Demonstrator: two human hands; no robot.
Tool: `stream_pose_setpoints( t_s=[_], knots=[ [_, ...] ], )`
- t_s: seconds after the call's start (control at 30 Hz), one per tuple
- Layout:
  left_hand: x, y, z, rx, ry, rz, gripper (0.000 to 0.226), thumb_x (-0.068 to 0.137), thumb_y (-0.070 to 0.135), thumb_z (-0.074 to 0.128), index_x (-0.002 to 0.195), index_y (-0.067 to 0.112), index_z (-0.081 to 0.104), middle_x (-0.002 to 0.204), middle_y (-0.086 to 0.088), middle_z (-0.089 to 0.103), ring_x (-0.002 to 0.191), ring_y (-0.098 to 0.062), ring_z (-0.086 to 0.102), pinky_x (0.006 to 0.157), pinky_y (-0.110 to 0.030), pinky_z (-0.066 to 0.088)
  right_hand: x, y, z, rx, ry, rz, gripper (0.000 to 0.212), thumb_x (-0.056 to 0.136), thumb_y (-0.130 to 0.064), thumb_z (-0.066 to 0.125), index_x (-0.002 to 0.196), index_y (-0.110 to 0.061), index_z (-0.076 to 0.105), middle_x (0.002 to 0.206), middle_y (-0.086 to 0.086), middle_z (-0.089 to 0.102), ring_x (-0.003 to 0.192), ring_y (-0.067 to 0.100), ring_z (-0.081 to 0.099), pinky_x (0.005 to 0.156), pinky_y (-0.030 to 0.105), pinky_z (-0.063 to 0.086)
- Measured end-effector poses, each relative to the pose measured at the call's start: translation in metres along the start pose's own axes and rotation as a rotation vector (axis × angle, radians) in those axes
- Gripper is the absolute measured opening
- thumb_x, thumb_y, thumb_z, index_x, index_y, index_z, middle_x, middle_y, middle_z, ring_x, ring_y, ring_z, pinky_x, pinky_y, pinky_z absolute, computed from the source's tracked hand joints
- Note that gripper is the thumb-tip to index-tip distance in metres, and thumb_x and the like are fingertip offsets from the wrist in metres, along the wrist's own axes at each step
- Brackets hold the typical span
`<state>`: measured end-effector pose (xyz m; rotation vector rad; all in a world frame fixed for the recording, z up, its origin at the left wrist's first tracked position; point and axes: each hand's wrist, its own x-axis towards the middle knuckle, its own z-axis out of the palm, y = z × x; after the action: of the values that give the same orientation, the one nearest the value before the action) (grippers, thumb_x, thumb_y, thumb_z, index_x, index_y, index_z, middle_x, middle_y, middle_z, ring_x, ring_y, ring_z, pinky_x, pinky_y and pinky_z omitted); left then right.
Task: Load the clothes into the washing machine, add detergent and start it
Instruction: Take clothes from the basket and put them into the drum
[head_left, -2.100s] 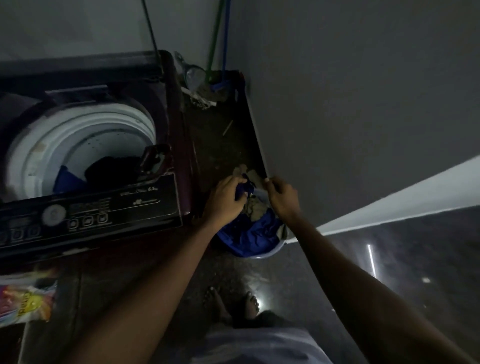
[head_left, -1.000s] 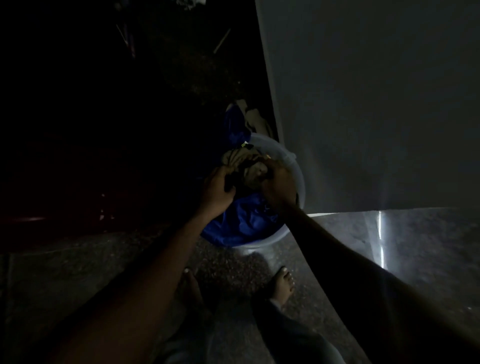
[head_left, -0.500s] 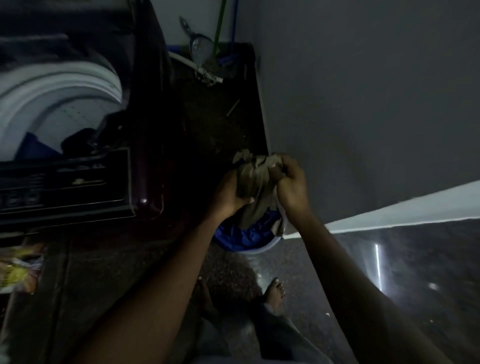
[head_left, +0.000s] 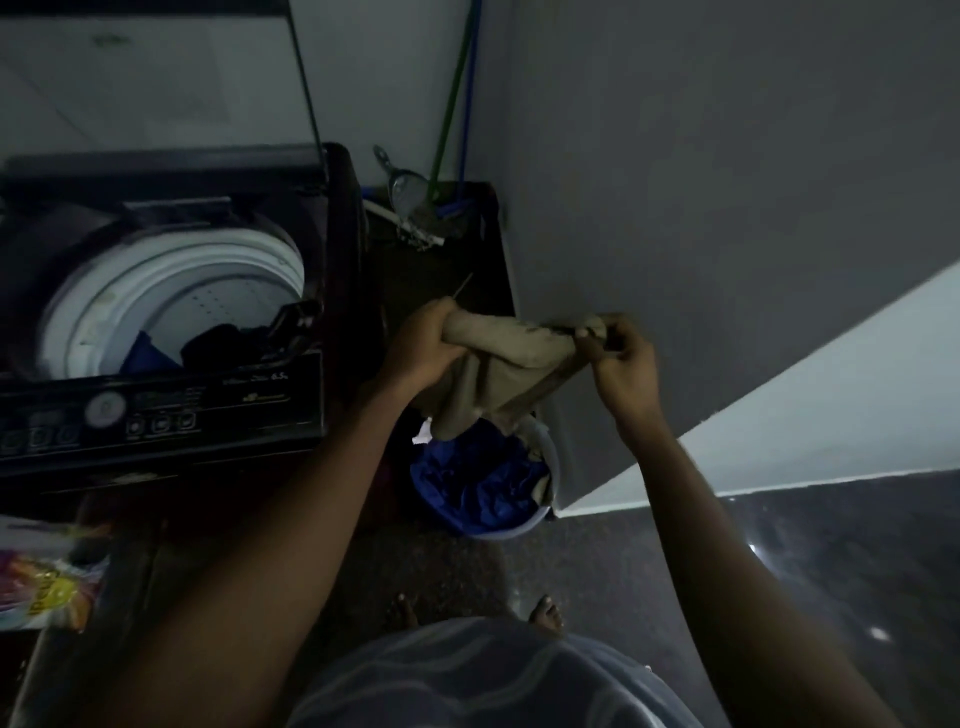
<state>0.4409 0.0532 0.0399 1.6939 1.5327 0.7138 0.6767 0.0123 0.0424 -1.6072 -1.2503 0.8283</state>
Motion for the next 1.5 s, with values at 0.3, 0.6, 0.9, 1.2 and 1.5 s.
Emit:
stream_pose_setpoints(
  t_s=[0.3, 0.6, 0.9, 1.2, 1.5],
  knots=[
    [0.019, 0.042, -0.033, 0.093, -0.158, 0.103, 0.022, 0.082, 0.009, 0.072, 0.093, 0.009, 0.053, 0.096, -0.009, 0.056, 0.095, -0.024, 0.056, 0.077, -0.033, 0.042, 0.012, 0.005, 0.012, -0.208, -0.176, -0.029, 0.038, 0.084, -0.032, 0.069, 0.117, -0.017, 0.058, 0.122, 0.004, 0.058, 0.109, 0.021, 0.056, 0.091, 0.039, 0.05],
    [0.026, 0.08, -0.06, -0.057, -0.24, 0.192, 0.03, 0.085, 0.009, 0.073, 0.107, 0.001, 0.055, 0.106, -0.015, 0.061, 0.101, -0.02, 0.058, 0.087, -0.033, 0.047, 0.007, -0.026, 0.065, -0.026, -0.609, 0.026, 0.041, 0.087, -0.027, 0.068, 0.124, -0.014, 0.055, 0.109, -0.011, 0.061, 0.103, 0.007, 0.061, 0.071, 0.004, 0.047],
    [0.014, 0.01, -0.069, 0.043, -0.086, 0.009, 0.078, 0.068, 0.009, 0.087, 0.135, 0.007, 0.046, 0.132, -0.009, 0.057, 0.122, -0.024, 0.055, 0.092, -0.027, 0.044, 0.03, -0.079, 0.048, 0.115, -0.246, -0.026, 0.01, 0.093, -0.011, 0.055, 0.099, -0.012, 0.063, 0.086, -0.005, 0.063, 0.075, -0.001, 0.057, 0.059, 0.008, 0.047],
    [-0.015, 0.009, -0.011, -0.515, -0.214, -0.031, 0.059, 0.069, 0.006, 0.087, 0.123, 0.009, 0.064, 0.117, 0.0, 0.07, 0.11, -0.009, 0.065, 0.087, -0.015, 0.051, 0.039, -0.16, 0.072, 0.265, -0.366, -0.088, 0.02, 0.092, -0.001, 0.05, 0.099, -0.015, 0.062, 0.095, 0.006, 0.066, 0.088, 0.018, 0.062, 0.079, 0.031, 0.053],
    [0.0, 0.0, -0.028, -0.622, 0.126, -0.274, 0.036, 0.09, 0.015, 0.062, 0.126, 0.014, 0.062, 0.118, -0.008, 0.068, 0.107, -0.024, 0.065, 0.096, -0.04, 0.052, 0.043, -0.135, 0.024, 0.285, -0.144, -0.041, 0.022, 0.094, -0.015, 0.057, 0.114, -0.01, 0.061, 0.1, 0.002, 0.067, 0.092, 0.015, 0.064, 0.071, 0.02, 0.055]
  ],
)
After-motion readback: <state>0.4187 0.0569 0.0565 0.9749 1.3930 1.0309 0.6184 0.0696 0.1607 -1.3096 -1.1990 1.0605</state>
